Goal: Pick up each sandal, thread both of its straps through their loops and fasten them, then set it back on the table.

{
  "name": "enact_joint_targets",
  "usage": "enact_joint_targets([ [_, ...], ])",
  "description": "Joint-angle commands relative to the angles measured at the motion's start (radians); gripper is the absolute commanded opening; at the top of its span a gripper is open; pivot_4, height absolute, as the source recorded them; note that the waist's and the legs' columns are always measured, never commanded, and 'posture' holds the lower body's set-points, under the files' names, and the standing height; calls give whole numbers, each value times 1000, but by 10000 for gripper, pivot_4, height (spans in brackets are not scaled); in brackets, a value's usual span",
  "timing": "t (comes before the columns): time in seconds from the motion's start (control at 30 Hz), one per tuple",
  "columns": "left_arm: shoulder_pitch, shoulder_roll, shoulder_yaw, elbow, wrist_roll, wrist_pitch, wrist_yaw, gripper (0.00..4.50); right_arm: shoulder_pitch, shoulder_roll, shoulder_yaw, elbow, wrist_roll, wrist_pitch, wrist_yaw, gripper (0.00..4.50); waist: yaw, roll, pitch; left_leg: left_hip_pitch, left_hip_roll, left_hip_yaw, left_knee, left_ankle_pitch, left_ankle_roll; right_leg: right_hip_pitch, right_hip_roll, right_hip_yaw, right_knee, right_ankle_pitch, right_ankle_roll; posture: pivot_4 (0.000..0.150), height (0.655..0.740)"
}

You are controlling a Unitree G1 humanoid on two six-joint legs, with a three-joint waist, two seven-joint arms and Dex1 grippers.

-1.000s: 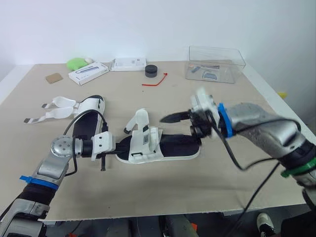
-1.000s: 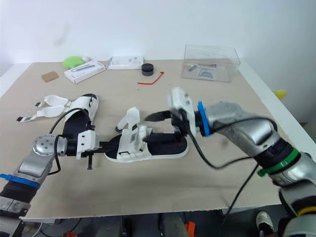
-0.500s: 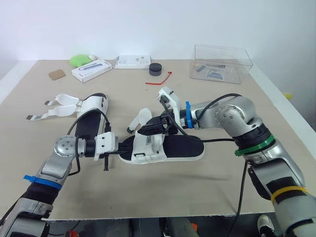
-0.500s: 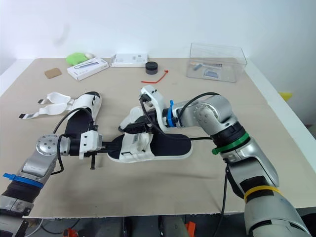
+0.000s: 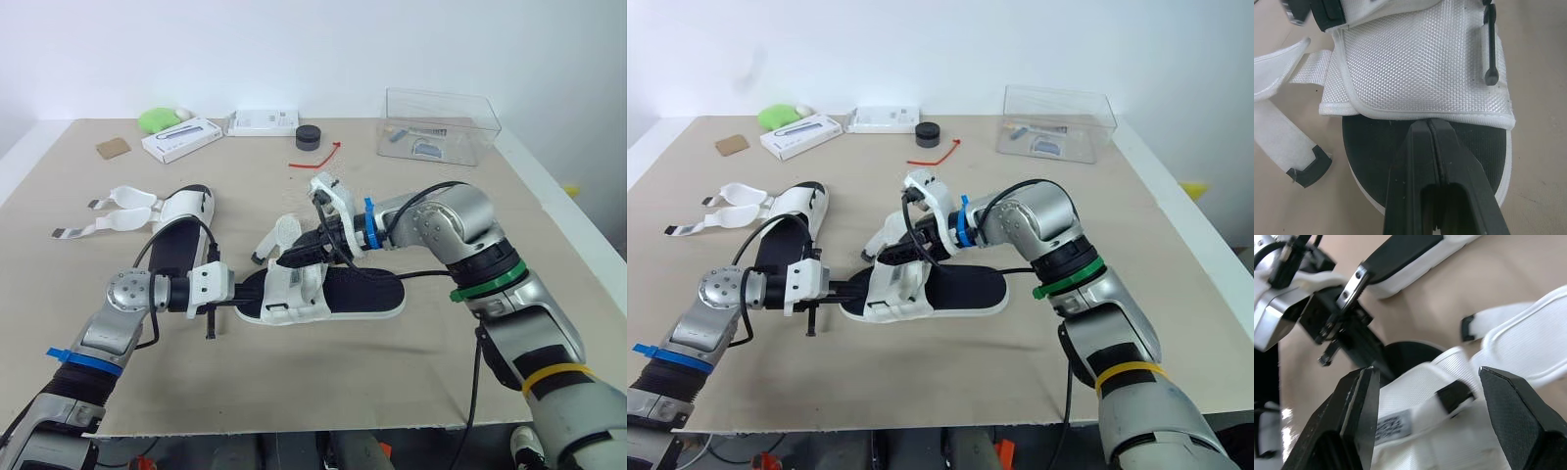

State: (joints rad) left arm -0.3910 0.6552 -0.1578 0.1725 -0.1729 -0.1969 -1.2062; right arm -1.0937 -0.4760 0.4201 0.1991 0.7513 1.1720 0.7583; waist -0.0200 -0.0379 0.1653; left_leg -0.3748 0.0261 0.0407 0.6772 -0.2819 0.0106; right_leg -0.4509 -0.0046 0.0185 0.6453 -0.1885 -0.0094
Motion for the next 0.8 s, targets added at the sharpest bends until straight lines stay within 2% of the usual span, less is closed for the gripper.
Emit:
enact_joint_targets([
  [0.03, 19, 3, -19, -2, 21, 12, -1, 0, -22, 3, -36, -24, -30, 23, 40, 34854, 0, 0, 0, 0, 0, 0, 0, 0, 0, 0, 0, 0, 0, 0, 0, 1500, 7400],
  [0.33, 25, -1, -24, -2, 25, 7, 2, 0, -14, 24, -68, -13, -79, 62, 76, 34854, 0, 0, 0, 0, 0, 0, 0, 0, 0, 0, 0, -1, 0, 0, 0, 1500, 7400],
  [0.37, 25, -1, -25, -1, 25, 7, 3, 0, -13, 24, -70, -14, -85, 62, 82, 31056, 0, 0, 0, 0, 0, 0, 0, 0, 0, 0, 0, -1, 0, 0, 0, 1500, 7400],
  [0.43, 25, -2, -26, -1, 26, 7, 4, 0, -11, 21, -71, -17, -96, 59, 93, 27028, 0, 0, 0, 0, 0, 0, 0, 0, 0, 0, 0, -1, 0, 0, 0, 1500, 7400],
  [0.63, 23, -3, -29, 0, 28, 5, 5, 0, 12, 3, -59, -49, -130, 41, 131, 474, 0, 0, 0, 0, -1, 0, 0, 0, 0, 0, 0, -1, 0, 0, 0, 1500, 7400],
  [0.8, 21, -3, -29, 6, 29, 2, 2, 0, 36, -16, -57, -84, -150, 28, 159, 474, 0, 0, 0, 0, -1, 0, 0, 0, 0, 0, 0, -1, 0, 0, 0, 1500, 7400],
])
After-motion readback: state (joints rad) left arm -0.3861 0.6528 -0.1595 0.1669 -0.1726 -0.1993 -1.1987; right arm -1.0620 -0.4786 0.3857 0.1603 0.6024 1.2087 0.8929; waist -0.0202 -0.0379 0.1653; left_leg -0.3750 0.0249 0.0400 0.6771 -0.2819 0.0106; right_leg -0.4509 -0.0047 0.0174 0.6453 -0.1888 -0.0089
